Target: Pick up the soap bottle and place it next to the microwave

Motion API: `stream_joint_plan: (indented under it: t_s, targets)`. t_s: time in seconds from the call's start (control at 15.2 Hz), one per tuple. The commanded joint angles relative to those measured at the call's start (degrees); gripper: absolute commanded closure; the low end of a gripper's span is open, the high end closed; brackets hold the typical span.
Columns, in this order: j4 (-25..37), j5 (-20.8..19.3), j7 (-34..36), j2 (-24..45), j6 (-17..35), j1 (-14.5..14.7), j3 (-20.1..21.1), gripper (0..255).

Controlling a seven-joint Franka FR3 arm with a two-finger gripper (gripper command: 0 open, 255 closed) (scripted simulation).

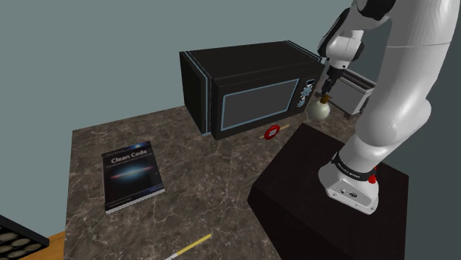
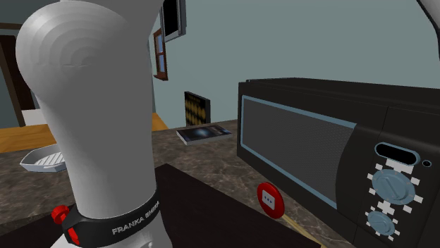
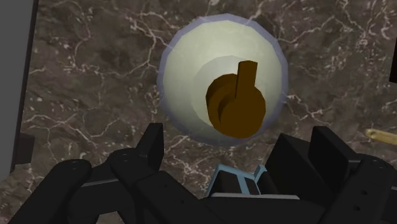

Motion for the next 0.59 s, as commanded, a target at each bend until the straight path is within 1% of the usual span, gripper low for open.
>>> stream_joint_plan:
  t_s: [0.0,0.07,0.53]
  targets:
    - [0.8,-2.9,1.8,-2.6,-2.8,1.4,-2.0,0]
    - [1.2,-4.1,2.6,-3.8,-4.0,2.0,-2.8,0]
    - [1.2,-4.1,2.6,-3.8,-4.0,2.0,-2.7,0]
